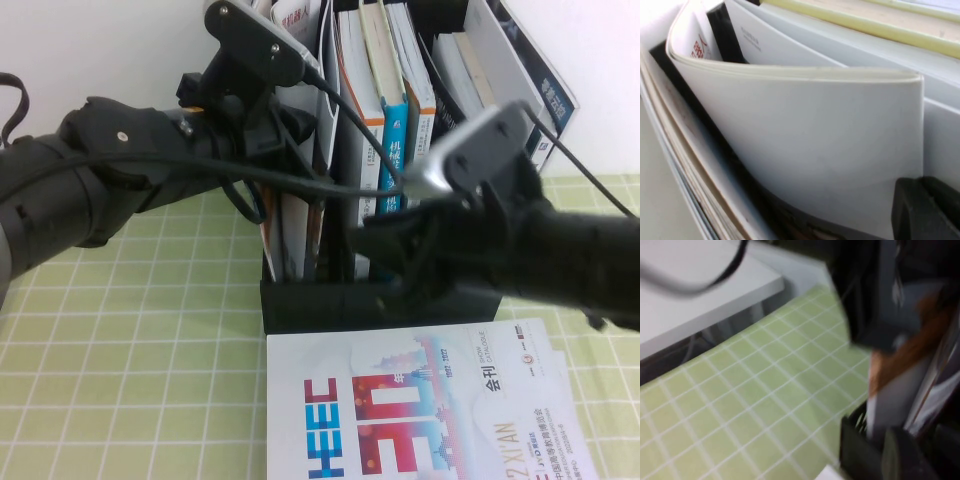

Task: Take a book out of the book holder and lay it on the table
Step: Hold the bookshelf, then pick up the right side book from the book shelf

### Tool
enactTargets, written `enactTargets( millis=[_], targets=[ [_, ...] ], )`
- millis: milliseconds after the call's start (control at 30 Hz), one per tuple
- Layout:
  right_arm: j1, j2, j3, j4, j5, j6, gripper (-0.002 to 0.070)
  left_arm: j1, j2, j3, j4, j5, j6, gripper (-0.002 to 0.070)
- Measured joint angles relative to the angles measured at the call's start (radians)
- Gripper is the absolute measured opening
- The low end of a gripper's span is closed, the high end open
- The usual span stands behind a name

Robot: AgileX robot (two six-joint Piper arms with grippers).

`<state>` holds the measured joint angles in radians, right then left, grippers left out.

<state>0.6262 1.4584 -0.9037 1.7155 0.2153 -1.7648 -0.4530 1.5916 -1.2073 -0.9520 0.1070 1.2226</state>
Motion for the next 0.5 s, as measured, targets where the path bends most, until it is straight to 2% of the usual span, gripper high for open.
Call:
enactTargets(
  millis=[133, 367, 500],
  targets=[
    [0.002, 0.096, -0.114, 0.005, -0.064, 0.025, 0.0159, 0.000, 0.000, 0.000, 0.000, -0.002, 0.004, -0.0003],
    [0.002, 0.185, -0.220, 0.013, -0.095, 0.044, 0.0328, 0.000, 0.000, 0.000, 0.000, -0.002, 0.005, -0.0003],
    [0.002, 0.194, -0.228, 0.013, -0.102, 0.049, 0.0363, 0.000, 0.000, 0.000, 0.000, -0.003, 0.006, -0.0002]
  ],
)
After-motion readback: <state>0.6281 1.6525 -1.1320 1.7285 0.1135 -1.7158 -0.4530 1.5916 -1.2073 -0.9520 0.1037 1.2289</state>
